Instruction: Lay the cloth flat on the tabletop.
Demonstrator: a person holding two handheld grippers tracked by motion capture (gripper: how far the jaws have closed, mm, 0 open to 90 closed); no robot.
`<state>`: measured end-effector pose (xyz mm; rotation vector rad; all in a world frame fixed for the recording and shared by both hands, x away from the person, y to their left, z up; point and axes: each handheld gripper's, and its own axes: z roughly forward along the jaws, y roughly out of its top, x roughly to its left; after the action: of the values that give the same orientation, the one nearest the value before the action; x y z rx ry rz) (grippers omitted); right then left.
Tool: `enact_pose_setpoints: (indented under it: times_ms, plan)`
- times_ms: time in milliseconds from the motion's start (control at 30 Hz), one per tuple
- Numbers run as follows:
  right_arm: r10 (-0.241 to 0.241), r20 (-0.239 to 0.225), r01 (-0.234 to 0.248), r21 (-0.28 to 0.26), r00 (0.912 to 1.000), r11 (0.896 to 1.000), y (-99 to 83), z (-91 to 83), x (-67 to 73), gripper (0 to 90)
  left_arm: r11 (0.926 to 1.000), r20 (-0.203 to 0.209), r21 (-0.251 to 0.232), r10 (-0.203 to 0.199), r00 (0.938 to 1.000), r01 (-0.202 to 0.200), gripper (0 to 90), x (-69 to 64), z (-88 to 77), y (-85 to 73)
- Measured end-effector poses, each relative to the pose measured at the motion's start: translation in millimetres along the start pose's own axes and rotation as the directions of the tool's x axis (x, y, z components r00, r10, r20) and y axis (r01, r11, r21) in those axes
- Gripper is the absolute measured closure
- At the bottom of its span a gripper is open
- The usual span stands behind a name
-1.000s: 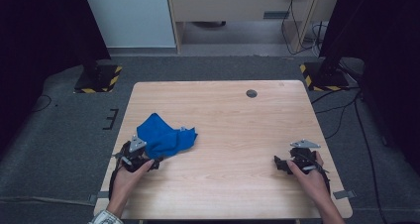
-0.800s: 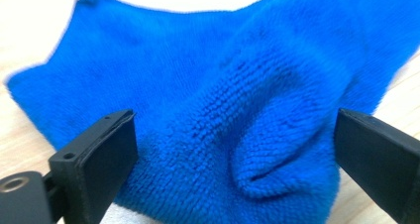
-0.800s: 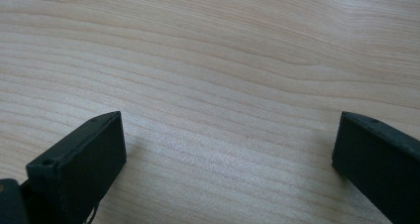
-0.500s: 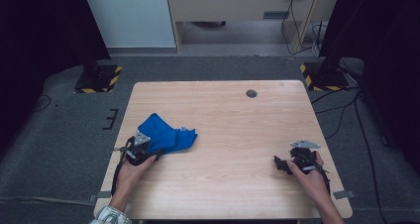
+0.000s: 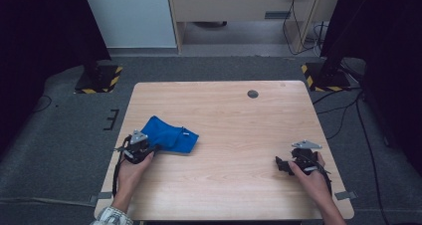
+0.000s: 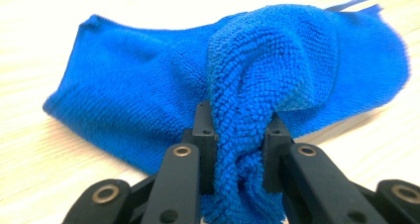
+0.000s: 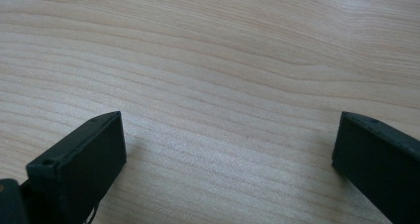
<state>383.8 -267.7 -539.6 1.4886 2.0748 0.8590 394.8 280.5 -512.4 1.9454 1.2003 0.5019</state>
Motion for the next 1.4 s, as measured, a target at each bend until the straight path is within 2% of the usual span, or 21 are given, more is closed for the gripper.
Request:
enact_pose_setpoints:
  times_ms: [267,467,667,933,1100,1400]
  plan:
    - [0.0,0.0,0.0,0.0,1.0,1.0,0.0,0.0,0.0,0.5,0.9997,0.04,-0.024,-0.002,0.9992,0.002,75.4,-9.2,-3.8,6.9]
    - [0.0,0.0,0.0,0.0,1.0,1.0,0.0,0.0,0.0,0.5,0.9972,0.068,-0.073,-0.012,0.9976,0.017,75.4,-18.2,-11.8,19.1]
    - [0.0,0.0,0.0,0.0,1.0,1.0,0.0,0.0,0.0,0.5,0.9959,0.071,-0.091,0.011,0.9974,-0.004,75.3,-27.8,-12.3,28.4]
    - [-0.002,-0.002,0.002,0.0,1.0,1.0,0.1,0.1,-0.3,0.5,0.9939,0.091,-0.106,0.037,0.9951,-0.027,75.4,-43.2,-4.5,42.0]
    - [-0.003,-0.003,0.003,0.0,1.0,1.0,0.1,0.1,-0.3,0.5,0.9939,0.144,-0.11,0.023,0.9893,-0.007,75.4,-55.2,4.9,48.7]
    - [-0.008,-0.009,0.008,0.003,0.9999,1.0,0.5,0.2,-0.9,0.5,0.9921,0.166,-0.106,0.084,0.9826,-0.067,75.4,-83.3,20.1,62.4]
